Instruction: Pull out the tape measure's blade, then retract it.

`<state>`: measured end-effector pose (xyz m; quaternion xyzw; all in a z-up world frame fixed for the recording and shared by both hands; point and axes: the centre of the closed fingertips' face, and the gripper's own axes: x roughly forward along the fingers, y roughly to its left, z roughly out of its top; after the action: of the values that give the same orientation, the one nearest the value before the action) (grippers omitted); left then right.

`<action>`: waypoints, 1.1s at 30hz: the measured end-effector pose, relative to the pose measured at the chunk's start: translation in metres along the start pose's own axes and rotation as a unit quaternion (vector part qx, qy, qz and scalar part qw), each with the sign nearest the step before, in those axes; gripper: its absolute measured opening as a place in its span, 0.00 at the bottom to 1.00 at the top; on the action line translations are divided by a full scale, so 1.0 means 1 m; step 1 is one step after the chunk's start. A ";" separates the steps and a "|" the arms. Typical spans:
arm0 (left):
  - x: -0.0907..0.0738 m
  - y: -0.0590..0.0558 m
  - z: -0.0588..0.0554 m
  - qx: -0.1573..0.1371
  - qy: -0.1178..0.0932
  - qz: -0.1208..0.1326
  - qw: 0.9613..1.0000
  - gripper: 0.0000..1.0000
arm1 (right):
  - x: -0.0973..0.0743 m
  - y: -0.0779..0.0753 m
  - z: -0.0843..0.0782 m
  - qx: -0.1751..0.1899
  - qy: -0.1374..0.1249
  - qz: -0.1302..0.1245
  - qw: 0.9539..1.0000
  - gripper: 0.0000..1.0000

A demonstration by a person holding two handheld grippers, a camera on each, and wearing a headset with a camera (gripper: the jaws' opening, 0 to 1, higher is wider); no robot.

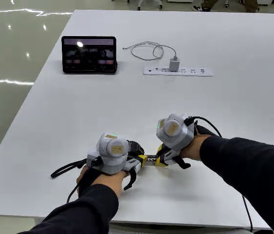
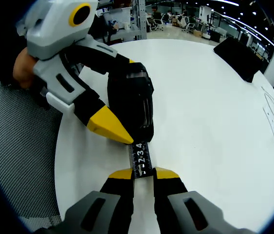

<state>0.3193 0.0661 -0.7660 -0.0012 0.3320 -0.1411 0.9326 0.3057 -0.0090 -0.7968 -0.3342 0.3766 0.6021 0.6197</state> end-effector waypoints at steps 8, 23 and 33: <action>0.001 0.000 0.000 0.000 -0.002 0.001 1.000 0.58 | 0.000 0.000 0.000 0.002 0.005 0.001 1.000 0.10; 0.001 0.000 0.002 -0.041 0.002 0.016 0.999 0.60 | 0.000 -0.001 0.000 0.008 0.008 -0.003 1.000 0.11; -0.002 0.001 0.001 -0.039 0.006 -0.007 0.999 0.58 | 0.005 0.002 0.009 0.004 -0.019 0.001 1.000 0.10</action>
<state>0.3188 0.0671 -0.7638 -0.0390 0.3428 -0.1344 0.9289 0.3044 0.0013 -0.7962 -0.3197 0.3672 0.6073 0.6278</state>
